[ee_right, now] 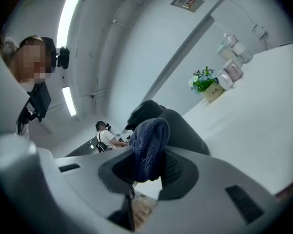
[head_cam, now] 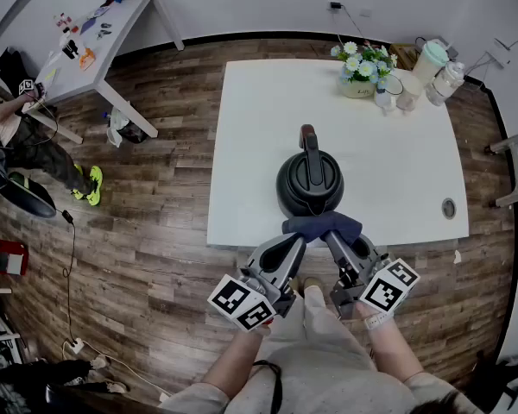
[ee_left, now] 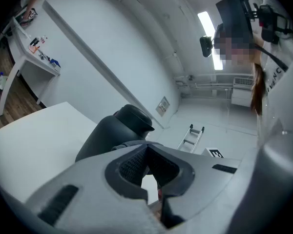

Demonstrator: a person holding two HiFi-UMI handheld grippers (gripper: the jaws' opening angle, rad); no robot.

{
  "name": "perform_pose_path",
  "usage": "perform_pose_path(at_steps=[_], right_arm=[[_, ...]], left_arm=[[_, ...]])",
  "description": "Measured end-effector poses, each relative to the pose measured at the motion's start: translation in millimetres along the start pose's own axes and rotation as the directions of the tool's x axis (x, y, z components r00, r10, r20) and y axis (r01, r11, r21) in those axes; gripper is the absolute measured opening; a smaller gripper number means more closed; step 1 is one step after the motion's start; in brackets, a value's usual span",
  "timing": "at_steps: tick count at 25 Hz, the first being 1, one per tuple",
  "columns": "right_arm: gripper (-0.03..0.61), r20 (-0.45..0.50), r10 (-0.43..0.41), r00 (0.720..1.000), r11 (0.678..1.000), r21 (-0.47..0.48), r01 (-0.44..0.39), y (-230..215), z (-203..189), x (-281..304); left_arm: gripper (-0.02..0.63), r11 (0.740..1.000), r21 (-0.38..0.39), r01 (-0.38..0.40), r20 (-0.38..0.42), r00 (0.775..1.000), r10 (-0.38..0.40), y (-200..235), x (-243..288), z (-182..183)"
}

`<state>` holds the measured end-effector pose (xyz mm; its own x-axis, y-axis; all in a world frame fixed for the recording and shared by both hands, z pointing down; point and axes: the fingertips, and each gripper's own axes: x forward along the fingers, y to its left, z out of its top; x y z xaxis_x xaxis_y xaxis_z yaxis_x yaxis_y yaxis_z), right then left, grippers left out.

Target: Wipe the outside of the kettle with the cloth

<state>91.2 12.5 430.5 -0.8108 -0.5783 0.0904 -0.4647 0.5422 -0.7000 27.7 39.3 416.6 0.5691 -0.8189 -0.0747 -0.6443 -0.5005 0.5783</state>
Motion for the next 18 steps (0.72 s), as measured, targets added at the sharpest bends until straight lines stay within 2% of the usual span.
perform_pose_path(at_steps=[9,15,18], right_arm=[[0.071,-0.049,-0.051,0.997,0.997,0.047,0.053,-62.6,-30.9,7.8],[0.071,-0.135,-0.136,0.981,0.991,-0.022,0.135,-84.7,-50.7,10.3],[0.071,-0.12,-0.149,0.982,0.984,-0.12,0.135,-72.1,-31.2,0.2]], left_arm=[[0.006,0.993,-0.097,-0.067,0.011,0.998,0.068,34.7,7.9,-48.3],[0.006,0.986,-0.107,-0.129,-0.073,0.99,0.122,51.7,10.9,-79.4],[0.006,0.987,-0.097,-0.129,-0.093,0.988,0.12,45.7,11.1,-74.1]])
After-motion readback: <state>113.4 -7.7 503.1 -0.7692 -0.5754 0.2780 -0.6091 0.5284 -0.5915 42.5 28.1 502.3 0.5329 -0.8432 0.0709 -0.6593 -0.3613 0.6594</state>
